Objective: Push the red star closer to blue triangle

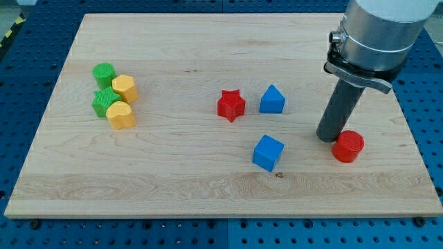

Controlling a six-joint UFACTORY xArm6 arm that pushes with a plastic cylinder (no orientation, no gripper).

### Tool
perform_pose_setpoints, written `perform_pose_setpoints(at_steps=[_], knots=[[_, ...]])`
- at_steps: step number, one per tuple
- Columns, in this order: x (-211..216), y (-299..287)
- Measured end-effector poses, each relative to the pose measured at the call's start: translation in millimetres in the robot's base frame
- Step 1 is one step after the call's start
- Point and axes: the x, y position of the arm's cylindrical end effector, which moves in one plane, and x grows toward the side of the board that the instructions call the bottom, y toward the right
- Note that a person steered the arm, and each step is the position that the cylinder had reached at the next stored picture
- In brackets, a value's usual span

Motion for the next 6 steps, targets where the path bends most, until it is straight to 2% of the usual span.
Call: perform_pose_setpoints(at_steps=[1,4,6], knots=[[0.0,-32.8],[-9.9,-205.9],[-45.0,-210.2]])
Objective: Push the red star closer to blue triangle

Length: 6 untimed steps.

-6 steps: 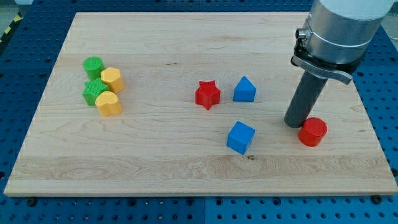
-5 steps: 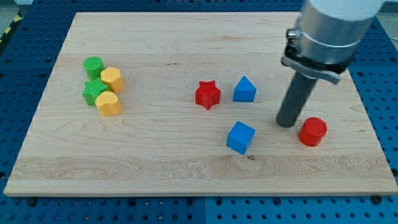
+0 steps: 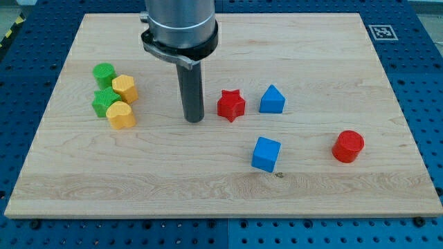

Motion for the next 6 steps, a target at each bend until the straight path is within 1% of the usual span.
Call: perform_pose_setpoints(at_steps=[1,2,3,4,5,6], knots=[[-2.9,0.9],[14.8,1.0],[19.8,26.2],[21.4,71.8],[22.3,99.1],[22.3,90.4]])
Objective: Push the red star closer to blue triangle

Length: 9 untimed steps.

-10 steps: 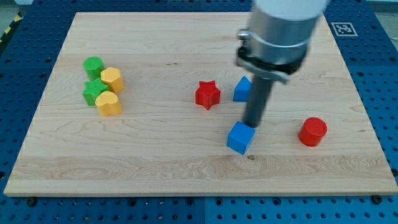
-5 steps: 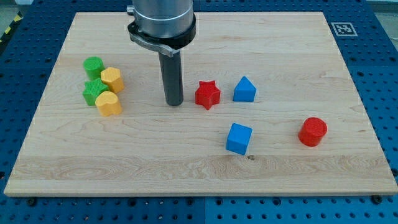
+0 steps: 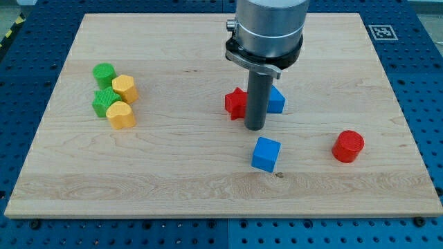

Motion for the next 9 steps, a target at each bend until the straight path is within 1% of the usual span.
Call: perform_pose_setpoints(at_steps=[1,5,7,8,9], knots=[[0.0,-40.9],[-3.2,-33.9],[-3.2,-9.1],[-7.1,-7.9],[-19.7,-7.9]])
